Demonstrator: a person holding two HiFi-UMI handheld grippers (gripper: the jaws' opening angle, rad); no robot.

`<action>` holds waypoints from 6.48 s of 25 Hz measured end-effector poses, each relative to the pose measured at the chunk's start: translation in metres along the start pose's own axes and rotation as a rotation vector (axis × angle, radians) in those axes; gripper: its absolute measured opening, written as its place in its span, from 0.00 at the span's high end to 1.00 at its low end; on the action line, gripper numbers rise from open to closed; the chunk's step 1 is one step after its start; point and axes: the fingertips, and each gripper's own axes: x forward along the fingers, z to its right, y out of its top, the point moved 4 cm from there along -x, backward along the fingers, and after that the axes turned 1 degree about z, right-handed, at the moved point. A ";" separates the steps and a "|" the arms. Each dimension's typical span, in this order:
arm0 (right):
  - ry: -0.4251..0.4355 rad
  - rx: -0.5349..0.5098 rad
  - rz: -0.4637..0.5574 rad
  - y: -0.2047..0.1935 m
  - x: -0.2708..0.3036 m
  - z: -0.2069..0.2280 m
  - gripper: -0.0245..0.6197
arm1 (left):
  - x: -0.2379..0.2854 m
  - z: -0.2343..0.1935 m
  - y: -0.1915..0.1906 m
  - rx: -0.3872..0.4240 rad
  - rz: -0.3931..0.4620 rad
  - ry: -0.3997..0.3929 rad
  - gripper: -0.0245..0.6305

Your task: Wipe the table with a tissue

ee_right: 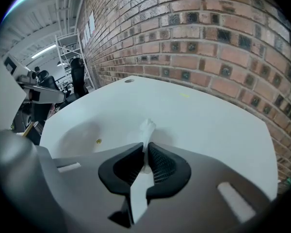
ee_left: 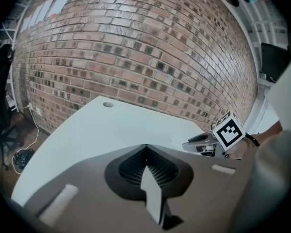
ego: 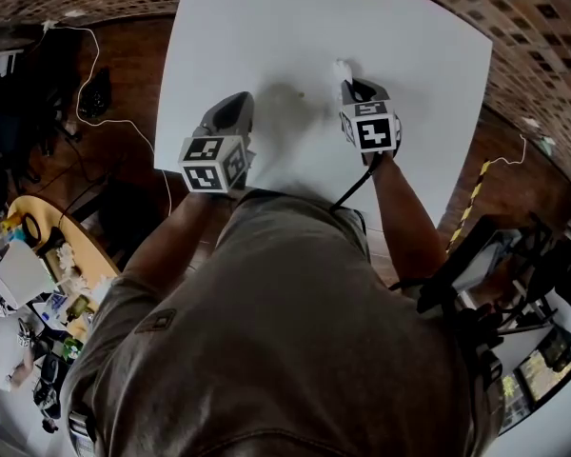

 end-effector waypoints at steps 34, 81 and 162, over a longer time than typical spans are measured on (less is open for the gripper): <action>0.241 -0.140 0.005 0.010 0.012 -0.107 0.90 | -0.032 -0.011 -0.016 -0.026 -0.004 0.077 0.96; -0.011 0.042 -0.024 -0.052 -0.037 -0.016 0.90 | -0.004 0.016 -0.032 0.200 -0.089 0.076 0.96; 0.048 0.022 0.351 -0.132 -0.264 -0.057 0.90 | -0.109 0.203 -0.095 0.218 0.060 -0.091 0.96</action>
